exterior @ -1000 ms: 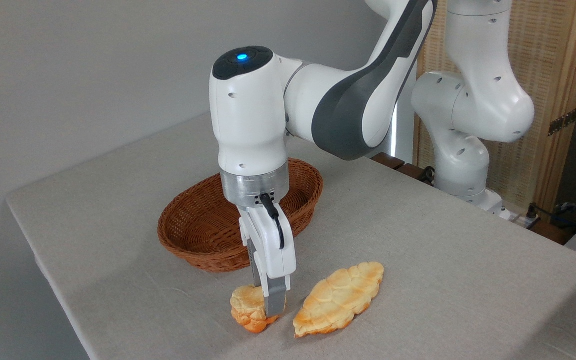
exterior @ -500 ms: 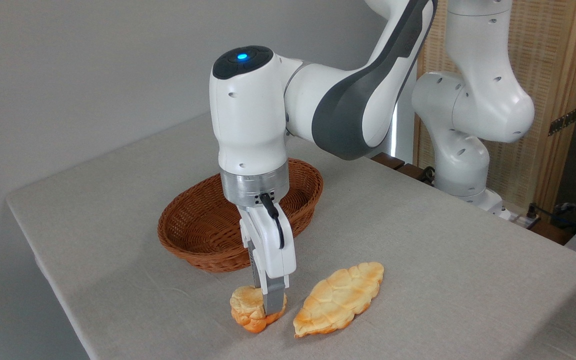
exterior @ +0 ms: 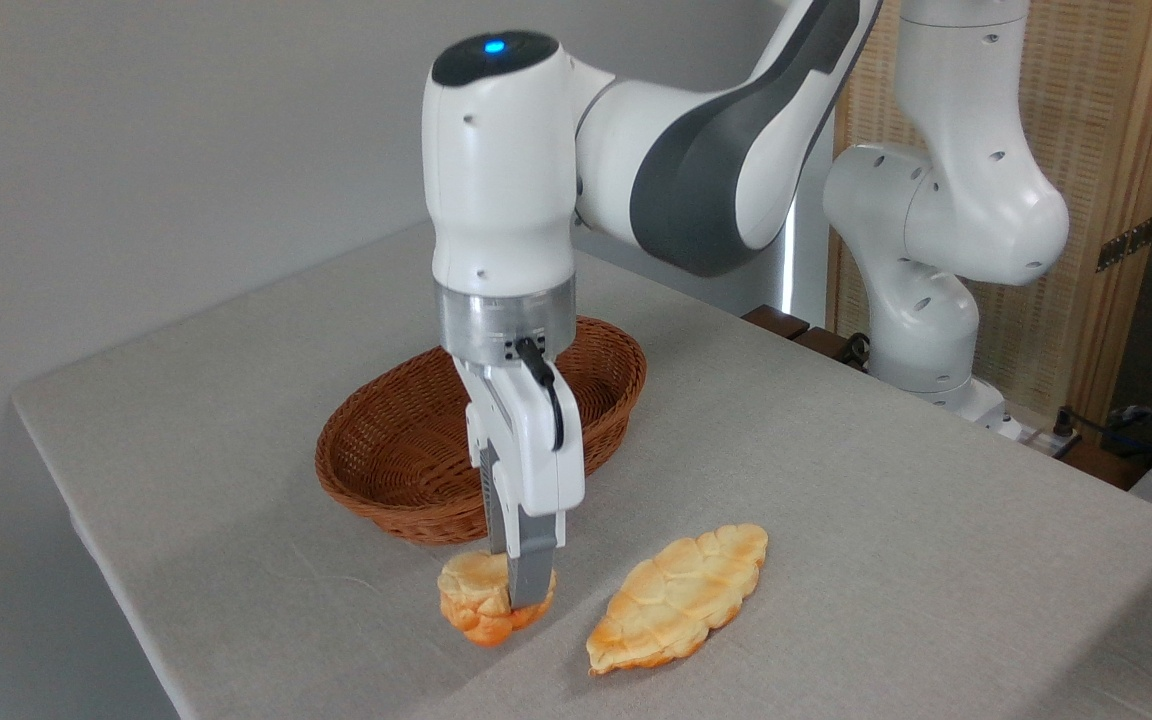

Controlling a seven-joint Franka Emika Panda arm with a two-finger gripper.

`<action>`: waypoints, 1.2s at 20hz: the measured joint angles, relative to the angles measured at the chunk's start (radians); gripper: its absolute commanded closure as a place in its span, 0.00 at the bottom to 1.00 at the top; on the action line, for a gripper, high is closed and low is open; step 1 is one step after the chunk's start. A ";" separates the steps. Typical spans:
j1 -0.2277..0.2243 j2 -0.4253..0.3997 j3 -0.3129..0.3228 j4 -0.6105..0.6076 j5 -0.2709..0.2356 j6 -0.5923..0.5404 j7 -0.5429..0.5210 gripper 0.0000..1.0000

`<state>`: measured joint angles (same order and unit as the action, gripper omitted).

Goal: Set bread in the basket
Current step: 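Lift the held bun and carry it into the wicker basket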

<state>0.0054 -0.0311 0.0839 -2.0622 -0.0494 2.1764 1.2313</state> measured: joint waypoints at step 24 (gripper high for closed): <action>-0.011 -0.068 -0.233 0.031 -0.059 -0.063 -0.431 0.44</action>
<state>-0.0053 -0.0996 -0.1494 -2.0311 -0.1085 2.1130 0.8001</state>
